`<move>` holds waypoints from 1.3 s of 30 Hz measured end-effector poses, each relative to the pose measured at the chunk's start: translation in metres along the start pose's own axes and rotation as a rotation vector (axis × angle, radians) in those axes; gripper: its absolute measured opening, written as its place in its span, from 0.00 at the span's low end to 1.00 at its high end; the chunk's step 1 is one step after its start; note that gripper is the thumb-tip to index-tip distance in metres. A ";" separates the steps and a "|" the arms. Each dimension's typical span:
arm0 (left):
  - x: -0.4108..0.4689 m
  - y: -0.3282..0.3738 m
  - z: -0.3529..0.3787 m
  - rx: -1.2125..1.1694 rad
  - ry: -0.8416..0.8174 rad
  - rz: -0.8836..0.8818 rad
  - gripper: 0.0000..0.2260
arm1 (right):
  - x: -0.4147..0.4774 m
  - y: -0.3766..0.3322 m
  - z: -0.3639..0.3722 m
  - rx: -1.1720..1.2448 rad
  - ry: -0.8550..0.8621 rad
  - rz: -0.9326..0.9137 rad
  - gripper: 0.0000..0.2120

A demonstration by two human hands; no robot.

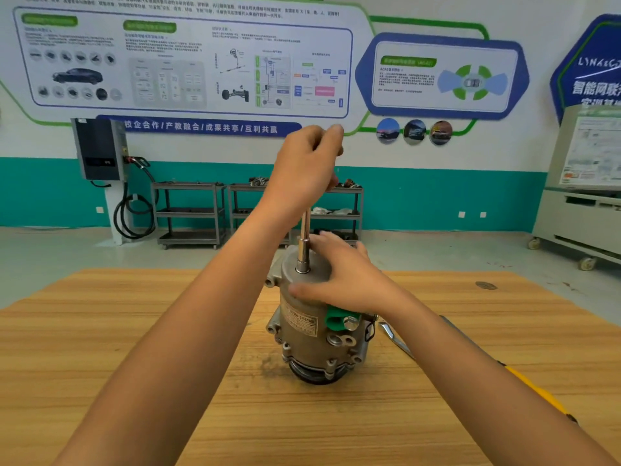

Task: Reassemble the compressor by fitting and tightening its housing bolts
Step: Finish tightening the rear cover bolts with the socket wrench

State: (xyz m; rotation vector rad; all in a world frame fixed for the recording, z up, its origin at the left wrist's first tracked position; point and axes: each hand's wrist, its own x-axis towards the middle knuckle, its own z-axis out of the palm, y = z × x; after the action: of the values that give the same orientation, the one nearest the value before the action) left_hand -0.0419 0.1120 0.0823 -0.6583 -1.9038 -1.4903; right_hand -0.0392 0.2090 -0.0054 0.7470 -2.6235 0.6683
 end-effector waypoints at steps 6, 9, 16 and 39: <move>0.004 0.003 -0.016 -0.293 -0.465 -0.103 0.23 | 0.005 -0.007 -0.001 0.737 0.232 -0.042 0.11; -0.003 0.012 -0.023 0.080 -0.375 0.048 0.18 | 0.004 -0.004 0.000 0.722 0.309 -0.072 0.10; -0.021 0.016 -0.002 0.026 0.109 0.169 0.14 | -0.003 0.000 0.001 0.535 0.452 -0.096 0.10; -0.002 0.006 -0.012 -0.135 -0.358 -0.013 0.18 | 0.006 -0.004 0.005 0.741 0.152 -0.002 0.12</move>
State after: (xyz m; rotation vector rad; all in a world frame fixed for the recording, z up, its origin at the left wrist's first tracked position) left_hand -0.0346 0.1015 0.0867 -1.0347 -2.0814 -1.6038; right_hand -0.0428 0.2011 -0.0061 0.8355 -2.2070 1.6603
